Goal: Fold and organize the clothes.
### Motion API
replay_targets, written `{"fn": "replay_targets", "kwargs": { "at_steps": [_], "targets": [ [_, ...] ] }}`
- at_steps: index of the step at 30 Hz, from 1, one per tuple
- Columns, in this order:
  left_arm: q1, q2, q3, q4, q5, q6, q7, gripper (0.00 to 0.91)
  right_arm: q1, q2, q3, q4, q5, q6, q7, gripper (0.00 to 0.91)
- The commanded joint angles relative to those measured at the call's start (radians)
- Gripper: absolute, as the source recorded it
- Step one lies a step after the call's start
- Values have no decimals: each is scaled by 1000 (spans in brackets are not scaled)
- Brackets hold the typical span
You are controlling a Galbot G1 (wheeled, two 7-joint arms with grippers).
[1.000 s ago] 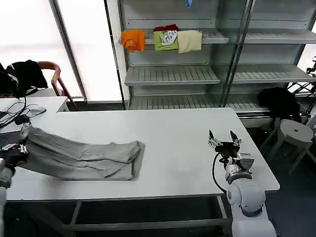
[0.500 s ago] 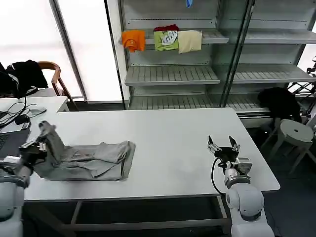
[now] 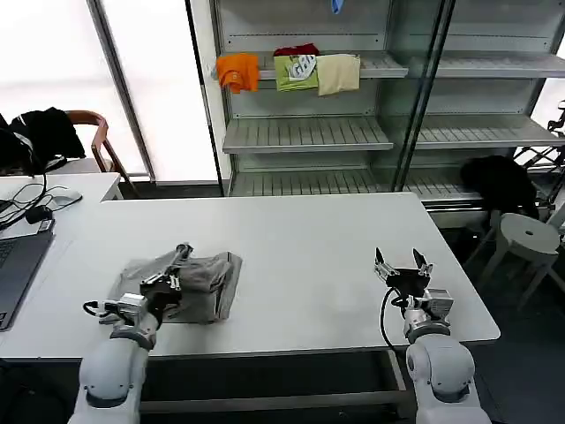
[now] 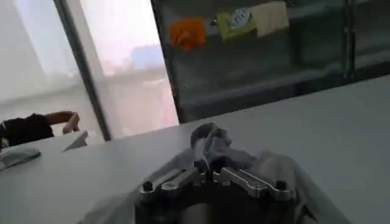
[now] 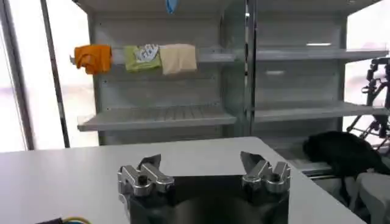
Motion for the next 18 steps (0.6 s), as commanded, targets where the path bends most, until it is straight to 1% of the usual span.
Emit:
{"fn": "replay_targets", "kwargs": {
  "at_steps": [1,9,10,11,12,13,18],
  "targets": [
    [-13,-99,111,-18,17,58,-51,20,-3,0,-3,-4,-2,5,-1,907],
    [-19,-115,125,-10,18,59,-64,20,0,1,-7,-11,-10,8,-7,907],
    [-19,-116,128,-7,21,59,-67,71,1,1,-8,-11,-11,8,-8,907],
    [-20,-119,135,-2,24,59,-71,222,2,0,-8,-12,-12,8,-8,907],
    [-20,-122,137,3,25,59,-73,867,3,0,-9,-13,-13,8,-8,907],
    [-21,-125,139,7,28,59,-74,907,3,1,-9,-13,-15,8,-8,907],
    [-26,-147,155,29,35,59,-83,907,3,0,-10,-19,-17,9,-10,907]
  ]
}}
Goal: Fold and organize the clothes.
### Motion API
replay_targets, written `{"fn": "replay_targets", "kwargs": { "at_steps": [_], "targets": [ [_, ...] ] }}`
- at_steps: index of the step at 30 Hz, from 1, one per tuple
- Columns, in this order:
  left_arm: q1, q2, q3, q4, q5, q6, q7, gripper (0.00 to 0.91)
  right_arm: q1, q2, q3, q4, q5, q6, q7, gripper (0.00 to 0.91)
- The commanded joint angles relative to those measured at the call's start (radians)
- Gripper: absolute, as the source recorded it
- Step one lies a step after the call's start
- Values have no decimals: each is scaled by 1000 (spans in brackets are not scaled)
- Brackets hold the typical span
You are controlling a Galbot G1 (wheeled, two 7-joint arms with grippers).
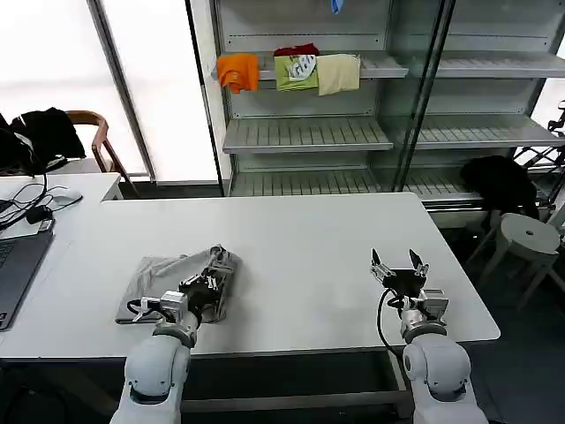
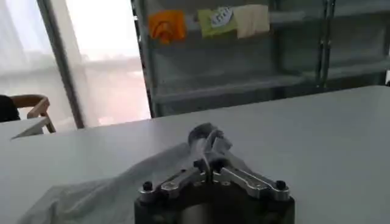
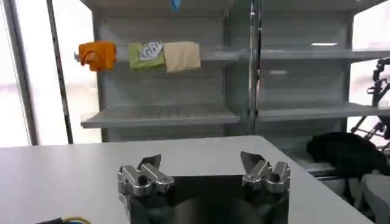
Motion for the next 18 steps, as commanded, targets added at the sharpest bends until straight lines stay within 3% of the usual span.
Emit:
{"fn": "replay_targets", "kwargs": {
  "at_steps": [1,13,18],
  "targets": [
    [-4,-46,42,25,11,11,-20,907,-1,-2,0,-4,-2,2,-2,907],
    [21,-120,100,-5,0,8,-38,907,5,2,-7,-14,-16,5,-7,907],
    [31,-62,-10,-126,-139,-13,-42,907,9,5,-12,-15,-20,4,-7,907]
  ]
}}
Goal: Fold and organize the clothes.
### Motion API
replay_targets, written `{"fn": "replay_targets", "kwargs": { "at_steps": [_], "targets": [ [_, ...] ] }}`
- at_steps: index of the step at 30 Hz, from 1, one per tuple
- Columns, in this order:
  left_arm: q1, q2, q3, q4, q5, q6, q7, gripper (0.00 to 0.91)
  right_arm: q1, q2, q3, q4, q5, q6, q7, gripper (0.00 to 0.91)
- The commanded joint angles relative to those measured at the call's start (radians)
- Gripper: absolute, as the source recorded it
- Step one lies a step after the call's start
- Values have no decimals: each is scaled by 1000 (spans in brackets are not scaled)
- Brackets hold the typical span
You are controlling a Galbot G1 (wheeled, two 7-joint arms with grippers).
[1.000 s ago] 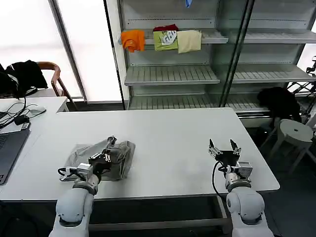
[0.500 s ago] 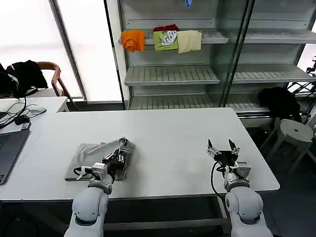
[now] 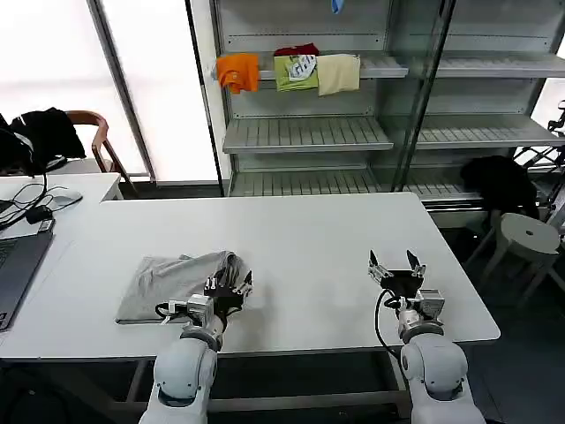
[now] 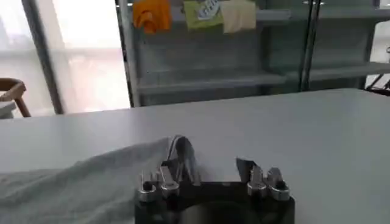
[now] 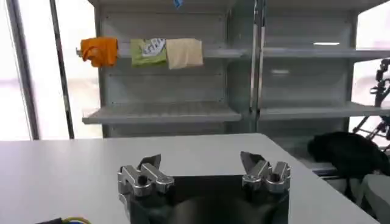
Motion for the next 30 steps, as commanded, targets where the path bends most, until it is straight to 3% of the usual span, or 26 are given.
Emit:
{"fn": "replay_targets", "kwargs": {
  "at_steps": [1,7,11,30],
  "targets": [
    [13,54,-122,-143,-173,-25,-6,907,0,1,-3,2,-2,0,-1,907],
    [10,285,-387,-44,-348,-72,15,907,-2,13,-15,-4,-17,1,-6,907],
    [5,356,-435,34,-420,-10,8,907,4,31,-30,-17,-45,1,-5,907],
    [-44,336,-397,192,-394,1,-9,907,1,36,-44,11,-95,-7,-43,907]
  ]
}}
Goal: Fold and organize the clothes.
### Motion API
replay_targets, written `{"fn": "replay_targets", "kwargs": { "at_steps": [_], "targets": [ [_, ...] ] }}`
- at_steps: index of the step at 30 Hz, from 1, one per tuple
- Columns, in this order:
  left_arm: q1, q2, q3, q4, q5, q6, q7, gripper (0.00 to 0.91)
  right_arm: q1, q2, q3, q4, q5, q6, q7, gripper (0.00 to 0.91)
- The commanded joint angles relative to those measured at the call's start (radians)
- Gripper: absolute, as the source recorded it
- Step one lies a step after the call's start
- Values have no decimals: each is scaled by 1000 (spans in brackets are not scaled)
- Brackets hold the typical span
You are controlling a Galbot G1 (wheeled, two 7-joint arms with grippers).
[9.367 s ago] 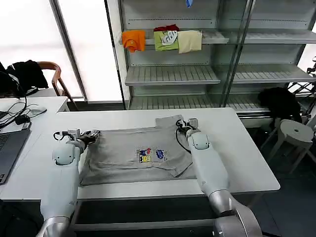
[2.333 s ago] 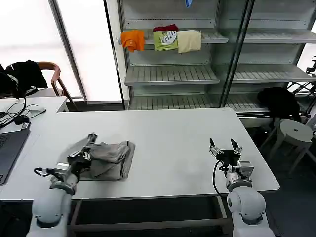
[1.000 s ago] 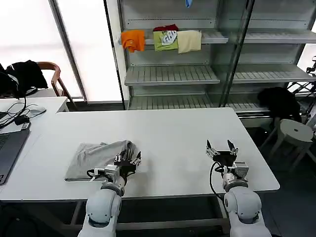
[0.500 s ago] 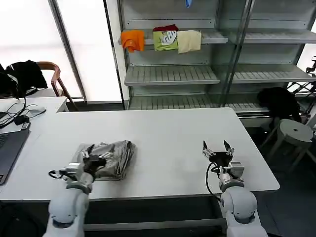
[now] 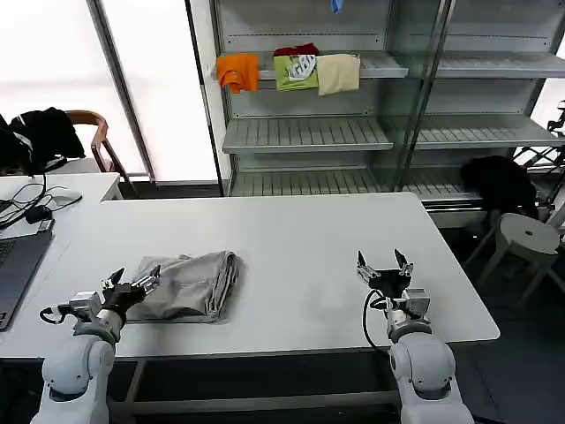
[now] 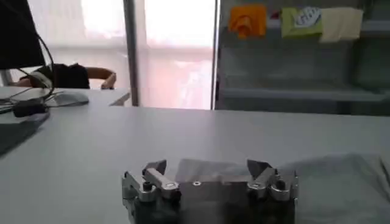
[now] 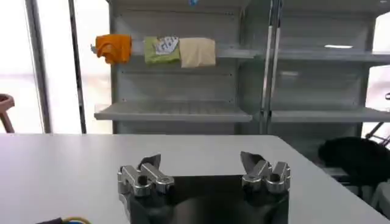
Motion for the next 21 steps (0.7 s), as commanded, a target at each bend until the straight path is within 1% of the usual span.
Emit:
{"fn": "replay_targets", "kwargs": {
  "at_steps": [1,14,16,17,18,19,20,21],
  "targets": [
    [-14,46,-39,91,-36,6,-2,907,0,9,-7,5,-22,1,-11,907],
    [6,17,-10,108,4,-16,7,907,-4,6,-13,5,-37,6,-13,907],
    [7,12,-7,109,8,-17,8,846,-4,6,-13,5,-37,7,-12,907],
    [8,10,-7,109,9,-17,10,766,-4,6,-13,5,-36,7,-13,907],
    [9,8,-5,109,9,-18,11,655,-5,6,-12,5,-36,7,-12,907],
    [9,6,-5,109,9,-19,13,464,-6,5,-11,6,-36,7,-12,907],
    [9,6,-5,109,9,-19,16,383,-6,4,-10,7,-35,7,-12,907],
    [10,6,-5,109,8,-19,17,202,-7,4,-9,7,-35,7,-12,907]
  ]
}}
